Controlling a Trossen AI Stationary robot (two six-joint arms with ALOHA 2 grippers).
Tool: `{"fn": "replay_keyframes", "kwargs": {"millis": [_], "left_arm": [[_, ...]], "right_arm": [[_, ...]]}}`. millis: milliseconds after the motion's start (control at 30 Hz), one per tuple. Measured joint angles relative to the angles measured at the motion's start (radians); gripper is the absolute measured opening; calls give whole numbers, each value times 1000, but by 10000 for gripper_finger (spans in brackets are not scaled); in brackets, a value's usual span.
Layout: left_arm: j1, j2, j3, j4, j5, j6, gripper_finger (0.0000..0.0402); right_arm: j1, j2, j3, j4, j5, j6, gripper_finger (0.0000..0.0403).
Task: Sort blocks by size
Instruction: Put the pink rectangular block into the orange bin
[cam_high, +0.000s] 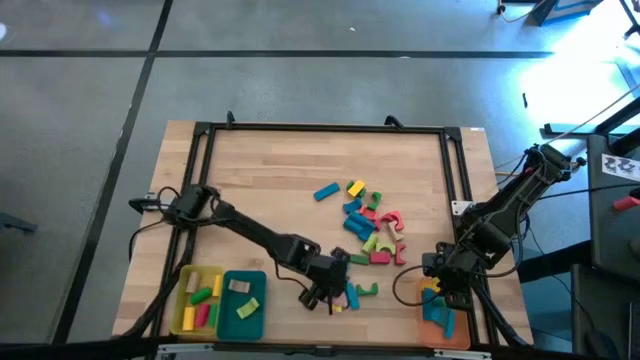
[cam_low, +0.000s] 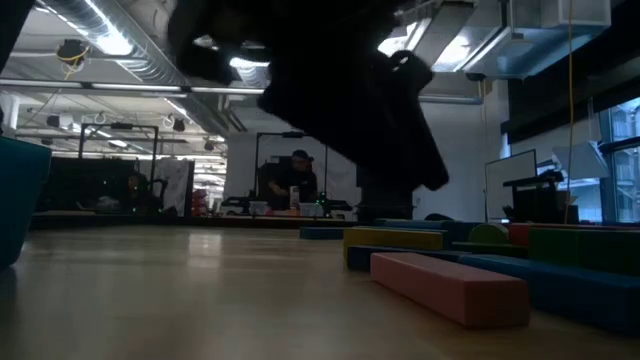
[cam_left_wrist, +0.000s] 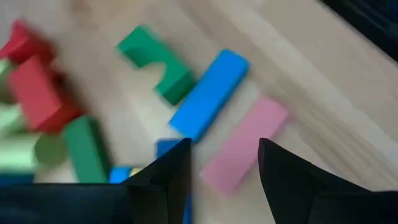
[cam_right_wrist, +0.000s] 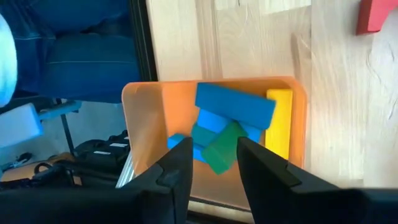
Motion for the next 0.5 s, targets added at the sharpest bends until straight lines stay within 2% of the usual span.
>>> {"fn": "replay_keyframes", "kwargs": {"millis": [200,500], "left_arm": [[-19,39,0,79,21,82,162],[-7,61,0,76,65,131,162]], "right_arm": [[0,0,0,19,21,-1,127],[0,0,0,53,24,-1,127]]}}
